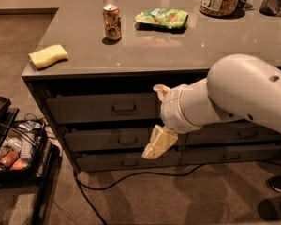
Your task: Open top drawer
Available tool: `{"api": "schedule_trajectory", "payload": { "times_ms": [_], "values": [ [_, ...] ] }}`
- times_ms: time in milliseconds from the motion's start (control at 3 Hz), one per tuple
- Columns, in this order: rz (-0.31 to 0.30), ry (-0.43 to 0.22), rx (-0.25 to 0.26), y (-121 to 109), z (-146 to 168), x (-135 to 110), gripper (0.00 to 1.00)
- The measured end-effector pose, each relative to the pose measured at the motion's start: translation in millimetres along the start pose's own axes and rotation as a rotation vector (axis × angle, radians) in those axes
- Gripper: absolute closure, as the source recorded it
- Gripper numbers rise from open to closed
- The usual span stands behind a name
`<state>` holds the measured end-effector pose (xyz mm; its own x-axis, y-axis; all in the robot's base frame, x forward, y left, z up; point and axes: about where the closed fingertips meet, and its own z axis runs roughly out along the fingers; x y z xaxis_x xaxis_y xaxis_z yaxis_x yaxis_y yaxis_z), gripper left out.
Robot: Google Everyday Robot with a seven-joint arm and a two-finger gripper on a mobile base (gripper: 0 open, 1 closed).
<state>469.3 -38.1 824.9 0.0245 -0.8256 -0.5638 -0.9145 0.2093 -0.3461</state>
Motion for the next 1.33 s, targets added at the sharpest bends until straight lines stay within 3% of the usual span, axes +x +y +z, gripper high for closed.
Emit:
{"api": "schedule_trajectory", "payload": {
  "times_ms": [333, 667, 1000, 1333],
  "values": [
    [0.054, -0.064, 0.043, -4.9, 16.5, 1.9, 0.0],
    [0.124, -0.121, 0.152, -30.5, 33.2, 3.0, 0.0],
    [0.122, -0.135, 0.223, -48.4, 27.9, -1.1, 0.0],
    [0.11, -0.127, 0.213, -49.0, 38.6, -3.6, 0.0]
  ]
}}
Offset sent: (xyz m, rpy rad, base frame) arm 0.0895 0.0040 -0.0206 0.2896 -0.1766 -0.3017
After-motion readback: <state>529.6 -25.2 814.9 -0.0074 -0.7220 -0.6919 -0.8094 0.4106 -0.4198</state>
